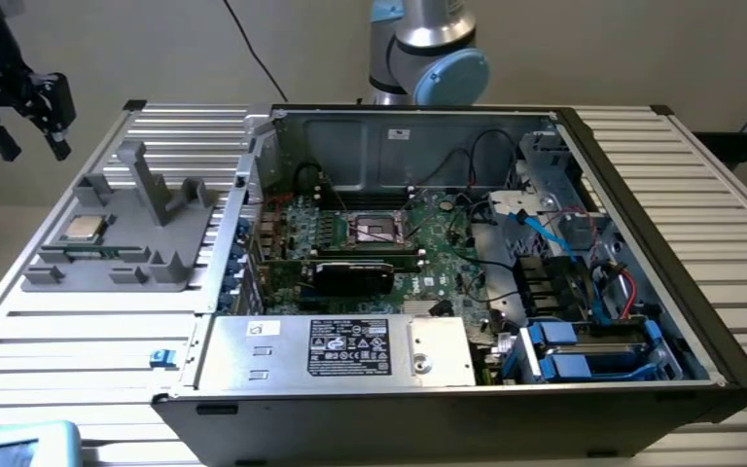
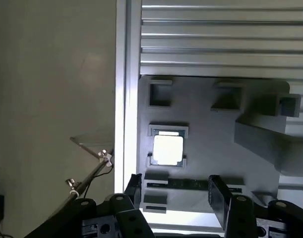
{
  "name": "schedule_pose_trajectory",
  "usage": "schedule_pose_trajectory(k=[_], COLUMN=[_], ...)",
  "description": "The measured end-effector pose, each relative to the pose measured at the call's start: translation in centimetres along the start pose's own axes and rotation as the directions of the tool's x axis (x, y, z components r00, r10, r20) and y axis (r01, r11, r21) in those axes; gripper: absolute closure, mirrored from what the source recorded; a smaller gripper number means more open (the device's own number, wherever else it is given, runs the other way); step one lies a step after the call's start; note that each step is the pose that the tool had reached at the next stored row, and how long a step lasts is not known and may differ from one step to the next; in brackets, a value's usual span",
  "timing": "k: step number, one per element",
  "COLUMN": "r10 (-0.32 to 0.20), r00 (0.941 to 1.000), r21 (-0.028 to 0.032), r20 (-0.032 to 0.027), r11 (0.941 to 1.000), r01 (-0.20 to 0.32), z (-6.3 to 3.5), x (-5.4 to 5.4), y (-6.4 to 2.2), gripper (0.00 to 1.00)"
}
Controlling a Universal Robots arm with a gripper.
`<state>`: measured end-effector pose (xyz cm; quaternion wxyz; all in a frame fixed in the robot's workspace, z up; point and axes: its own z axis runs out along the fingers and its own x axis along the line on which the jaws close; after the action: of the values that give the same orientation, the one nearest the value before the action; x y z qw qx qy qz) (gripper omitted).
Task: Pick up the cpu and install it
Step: 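Pick up the cpu and move it towards the insertion slot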
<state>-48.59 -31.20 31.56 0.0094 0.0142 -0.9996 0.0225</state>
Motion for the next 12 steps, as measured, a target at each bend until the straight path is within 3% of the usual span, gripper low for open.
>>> schedule_pose_trajectory(k=[3,12], r10=[-0.001,-0.002], r00=[1.0000,1.0000], r21=[0.0060,0.0065], r20=[-0.0001,0.0000], r11=[1.0000,1.0000], r01=[0.001,0.002], z=[0.45,2.07], x=[0.0,-0.2], y=[0.01,0.07], gripper=[0.34,0.34])
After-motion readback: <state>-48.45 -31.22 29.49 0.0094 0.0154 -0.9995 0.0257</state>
